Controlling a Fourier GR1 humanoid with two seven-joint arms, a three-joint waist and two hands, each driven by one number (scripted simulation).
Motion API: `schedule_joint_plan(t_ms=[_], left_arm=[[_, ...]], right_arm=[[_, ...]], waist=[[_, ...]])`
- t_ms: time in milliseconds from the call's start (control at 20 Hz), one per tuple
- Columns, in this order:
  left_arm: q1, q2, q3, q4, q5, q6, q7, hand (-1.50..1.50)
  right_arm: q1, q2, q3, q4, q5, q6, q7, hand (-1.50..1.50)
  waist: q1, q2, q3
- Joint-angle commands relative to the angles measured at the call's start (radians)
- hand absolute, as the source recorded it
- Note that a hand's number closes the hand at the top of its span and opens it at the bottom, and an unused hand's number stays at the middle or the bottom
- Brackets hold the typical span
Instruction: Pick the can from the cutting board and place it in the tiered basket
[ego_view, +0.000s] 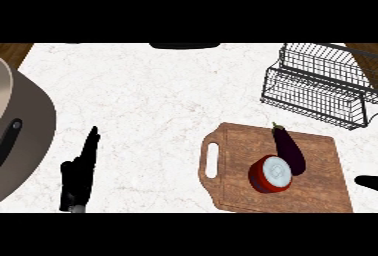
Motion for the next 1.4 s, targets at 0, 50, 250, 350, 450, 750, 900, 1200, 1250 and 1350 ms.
schedule_joint_plan(t_ms=[0, 50, 250, 350, 450, 750, 900, 1200, 1250, 1350], left_arm=[[0.061, 0.012, 0.0, -0.007, 0.01, -0.015, 0.002, 0.0], [0.014, -0.002, 0.002, 0.024, 0.003, -0.007, 0.009, 0.0], [0.013, 0.007, 0.012, 0.024, 0.009, -0.023, 0.006, 0.0], [0.062, -0.028, -0.029, 0.008, -0.014, -0.007, -0.021, 0.0], [0.044, -0.002, -0.01, 0.011, -0.012, -0.023, 0.0, 0.0], [-0.015, -0.037, -0.008, 0.06, -0.021, -0.035, 0.009, 0.0], [0.022, -0.006, 0.043, 0.088, 0.011, -0.089, -0.07, 0.0], [-0.005, -0.058, -0.012, 0.002, -0.048, -0.015, 0.038, 0.0], [0.037, -0.022, 0.004, -0.005, -0.022, -0.069, 0.011, 0.0], [0.058, -0.052, -0.031, -0.028, -0.065, -0.023, 0.027, 0.0]], right_arm=[[0.068, -0.158, 0.061, -0.152, 0.078, 0.09, 0.145, -1.5], [0.056, -0.187, 0.072, -0.194, 0.094, 0.095, 0.188, -1.5], [0.085, -0.281, 0.1, -0.326, 0.209, 0.103, 0.33, -1.5], [0.08, -0.304, 0.119, -0.377, 0.277, 0.082, 0.421, -1.5], [0.088, -0.293, 0.141, -0.435, 0.34, 0.063, 0.493, -1.5], [0.004, -0.16, 0.416, -0.445, 0.624, -0.005, 0.632, -1.5], [-0.079, -0.131, 0.443, -0.412, 0.659, 0.038, 0.699, -1.5], [-0.15, -0.089, 0.634, -0.396, 0.8, 0.145, 0.878, -1.5], [-0.149, -0.089, 0.608, -0.341, 0.806, 0.15, 0.84, -1.5], [-0.166, -0.041, 0.682, -0.347, 0.858, 0.169, 0.897, -1.5]], waist=[[0.007, -0.001, -0.005], [0.0, 0.004, -0.006], [0.005, 0.005, -0.004], [0.017, 0.005, -0.003], [0.018, 0.007, -0.002], [0.031, 0.012, -0.001], [0.033, 0.011, -0.001], [0.037, 0.011, -0.001], [0.037, 0.011, -0.001], [0.036, 0.009, -0.001]])
